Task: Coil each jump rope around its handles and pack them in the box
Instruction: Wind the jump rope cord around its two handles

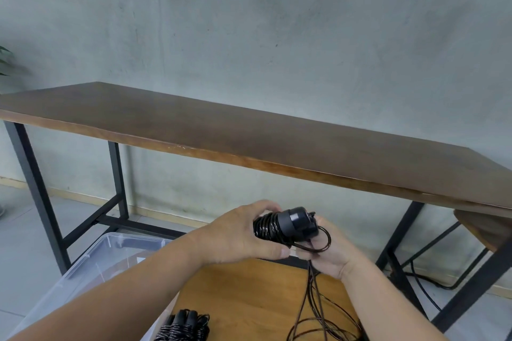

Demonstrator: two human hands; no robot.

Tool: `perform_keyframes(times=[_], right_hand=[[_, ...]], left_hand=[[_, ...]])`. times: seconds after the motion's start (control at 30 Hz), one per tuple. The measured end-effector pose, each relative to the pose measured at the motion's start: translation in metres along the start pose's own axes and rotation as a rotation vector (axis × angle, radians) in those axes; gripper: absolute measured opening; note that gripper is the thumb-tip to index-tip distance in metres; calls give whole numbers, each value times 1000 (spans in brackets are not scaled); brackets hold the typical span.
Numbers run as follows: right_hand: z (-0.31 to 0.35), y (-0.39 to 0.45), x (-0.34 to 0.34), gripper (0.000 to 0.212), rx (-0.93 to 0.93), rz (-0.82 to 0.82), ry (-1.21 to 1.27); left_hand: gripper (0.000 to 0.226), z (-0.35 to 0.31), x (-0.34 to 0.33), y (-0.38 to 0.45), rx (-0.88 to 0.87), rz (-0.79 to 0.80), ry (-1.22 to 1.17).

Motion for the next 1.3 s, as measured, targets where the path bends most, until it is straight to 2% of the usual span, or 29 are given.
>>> perform_keyframes(times=[0.03,0.1,0.2,0.3,0.37,0.5,0.6,0.7,0.77,0.93,1.1,1.2,1.3], right_hand=[[-5,-1,-3,10,1,-16,8],[-13,-5,-8,15,9,-81,20],[-22,-12,-17,16,34,-169,60],[-27,-20,-26,27,-9,-224,44],[-28,-25,-32,27,-33,-242,-27],[-28,-33,-45,38,-52,-201,-364],[-18,-38,-49,45,-48,-101,-781],[-6,-43,-53,41,-53,18,-1068],[7,-45,-56,38,-46,56,-1223],[34,-40,-57,26,-26,132,-1486],[66,-35,-58,19,22,233,-1543],[79,-23,-47,10,16,302,-1403],[81,-13,-34,12,6,362,-1241]], left_hand=[[66,3,1,1,20,-6,-32],[75,8,-1,3,21,-1,-61],[60,11,-6,6,-24,8,-120],[46,15,-3,12,-23,-62,-137],[43,17,0,16,12,-101,-107],[45,17,-1,16,60,-163,68],[48,13,-3,15,70,-255,388],[48,14,0,18,42,-370,684],[47,14,-2,19,5,-389,833],[46,9,-6,19,-78,-423,1009],[51,8,-11,14,-119,-338,1027],[60,0,-10,10,-135,-249,998],[68,-6,-8,3,-110,-149,933]])
Point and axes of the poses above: each hand's wrist, its own y-axis towards the middle knuckle, its own x-axis out of the back of the hand, z = x × y, the point moved 3 cm from there along y, towards the middle knuckle, and after that the axes turned 11 degrees about x, right-handed, at the moved point
